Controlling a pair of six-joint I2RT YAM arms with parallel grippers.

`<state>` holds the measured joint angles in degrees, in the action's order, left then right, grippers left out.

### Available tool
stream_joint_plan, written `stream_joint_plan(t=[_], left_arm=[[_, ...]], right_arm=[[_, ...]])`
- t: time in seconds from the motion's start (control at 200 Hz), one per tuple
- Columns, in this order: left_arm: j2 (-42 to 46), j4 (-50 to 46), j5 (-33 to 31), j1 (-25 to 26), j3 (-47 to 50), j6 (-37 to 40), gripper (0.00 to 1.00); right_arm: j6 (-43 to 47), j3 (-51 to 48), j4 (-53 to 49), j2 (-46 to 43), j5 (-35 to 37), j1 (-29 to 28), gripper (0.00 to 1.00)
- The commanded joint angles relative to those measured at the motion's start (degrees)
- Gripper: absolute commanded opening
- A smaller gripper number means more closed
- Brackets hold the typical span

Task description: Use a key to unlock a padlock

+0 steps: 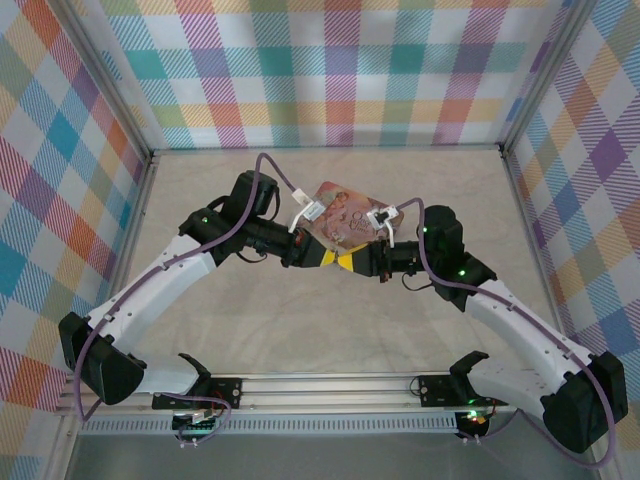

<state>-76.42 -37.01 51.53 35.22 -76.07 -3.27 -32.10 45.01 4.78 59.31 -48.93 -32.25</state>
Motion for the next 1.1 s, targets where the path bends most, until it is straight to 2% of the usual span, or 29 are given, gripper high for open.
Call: stream_joint_plan(t=[0.0,0.02,0.07,0.13,0.205,0.27,0.485,0.585,0.735,0.885,0.95,1.095], left_arm=[[1.32,3.55,-2.38,-1.97,1.11,-3.96,0.19],[1.23,4.19,-3.54,-2.36,1.18,-5.52,0.28],[1.1,6.41,-5.46,-4.35,2.2,-9.35,0.32],[1.09,9.87,-6.58,-7.12,3.79,-14.86,0.45],[1.19,15.43,-6.69,-10.43,6.51,-22.29,0.52],[1.21,18.16,-7.69,-11.8,8.07,-26.63,0.54],[0.88,23.07,-12.41,-11.93,9.77,-36.0,0.64],[0.17,25.68,-12.7,-11.87,9.59,-39.74,0.66],[-1.01,26.38,-12.55,-11.06,6.52,-42.22,0.67],[-1.58,27.36,-12.99,-8.83,2.83,-43.98,0.75],[-2.04,28.06,-13.3,-7.93,1.46,-45.03,0.8],[-3.62,31.39,-12.44,-6.46,-0.63,-48.96,0.8]], right_arm=[[4.81,1.65,-3.73,-1.65,3.01,-0.36,0.0],[6.03,1.91,-5.13,-2.0,4.78,-0.44,0.0],[9.06,2.68,-9.03,-2.88,10.3,-0.68,0.0],[13.81,3.73,-12.89,-3.71,17.62,-1.26,0.0],[18.47,4.15,-15.1,-4.47,27.2,-2.18,0.0],[22.05,4.01,-14.95,-4.81,34.43,-2.84,0.0],[35.04,4.44,-8.62,-2.37,57.03,-6.76,0.0],[45.75,5.93,-3.34,0.22,66.68,-10.39,0.0],[58.03,6.01,7.64,2.1,71.78,-14.18,0.0],[69.37,6.23,18.17,4.24,76.74,-18.32,0.0],[72.96,6.23,21.25,5.21,77.61,-19.76,0.0],[78.21,6.45,25.48,6.49,78.86,-22.41,0.0]])
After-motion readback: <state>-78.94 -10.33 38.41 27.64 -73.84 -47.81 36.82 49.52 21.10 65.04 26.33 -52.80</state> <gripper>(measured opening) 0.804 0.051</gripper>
